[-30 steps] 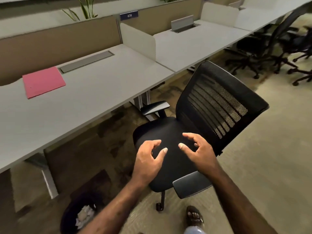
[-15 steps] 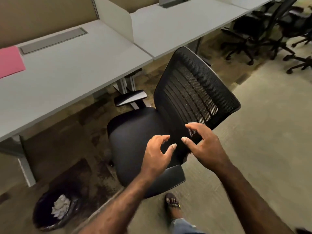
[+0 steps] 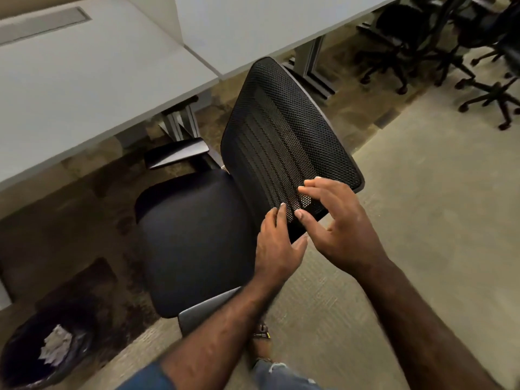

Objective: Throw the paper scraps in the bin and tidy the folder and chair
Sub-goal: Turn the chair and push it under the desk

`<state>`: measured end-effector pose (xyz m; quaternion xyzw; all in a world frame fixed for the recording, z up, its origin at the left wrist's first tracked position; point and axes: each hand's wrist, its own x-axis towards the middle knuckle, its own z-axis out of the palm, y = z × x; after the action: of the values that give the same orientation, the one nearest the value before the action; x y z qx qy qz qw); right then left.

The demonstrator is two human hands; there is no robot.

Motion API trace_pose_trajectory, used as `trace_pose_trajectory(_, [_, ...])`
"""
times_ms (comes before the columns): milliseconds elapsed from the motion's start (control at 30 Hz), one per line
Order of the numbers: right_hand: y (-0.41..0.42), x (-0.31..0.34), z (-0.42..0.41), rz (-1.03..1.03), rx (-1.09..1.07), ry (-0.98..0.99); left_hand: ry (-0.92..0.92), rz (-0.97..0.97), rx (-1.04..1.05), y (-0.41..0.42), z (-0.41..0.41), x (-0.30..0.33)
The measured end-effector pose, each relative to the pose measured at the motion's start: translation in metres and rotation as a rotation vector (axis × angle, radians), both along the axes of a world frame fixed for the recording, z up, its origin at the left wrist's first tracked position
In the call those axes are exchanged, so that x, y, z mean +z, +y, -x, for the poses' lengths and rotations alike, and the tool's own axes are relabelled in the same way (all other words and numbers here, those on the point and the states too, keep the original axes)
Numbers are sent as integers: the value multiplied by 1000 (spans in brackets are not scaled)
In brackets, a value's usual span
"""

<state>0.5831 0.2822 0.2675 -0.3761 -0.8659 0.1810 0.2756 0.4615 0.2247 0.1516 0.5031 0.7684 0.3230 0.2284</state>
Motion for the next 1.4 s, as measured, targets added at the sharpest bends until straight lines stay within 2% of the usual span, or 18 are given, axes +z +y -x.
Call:
trace_pose_trajectory(133, [13, -3, -1, -46, 36, -12, 100, 18, 51, 21, -12, -3])
trace_pose_trajectory(267, [34, 0, 3, -65, 54, -57, 221, 70, -20, 29, -11, -10])
trace_pose_trajectory(433, [66, 14, 13, -96, 86, -220, 176, 93, -89, 26, -4, -15])
trace_pose_trajectory(533, [88, 26, 21, 8, 130, -279, 155, 95, -107, 20, 2, -16])
trace_pose_trajectory(633, [102, 35, 32, 163, 206, -254, 145, 76, -122, 8, 11, -19])
trace_pose_trajectory(1033, [106, 36, 97, 180, 365, -239, 110, -66, -96, -65, 78, -34])
trace_pose_trajectory(1200, [87, 25, 119, 118, 402, -225, 82, -109, 47, -93, 104, -38])
trace_pose_trajectory(1400, [56, 12, 154, 131, 381, -129, 205, -373, 169, -118, 125, -12])
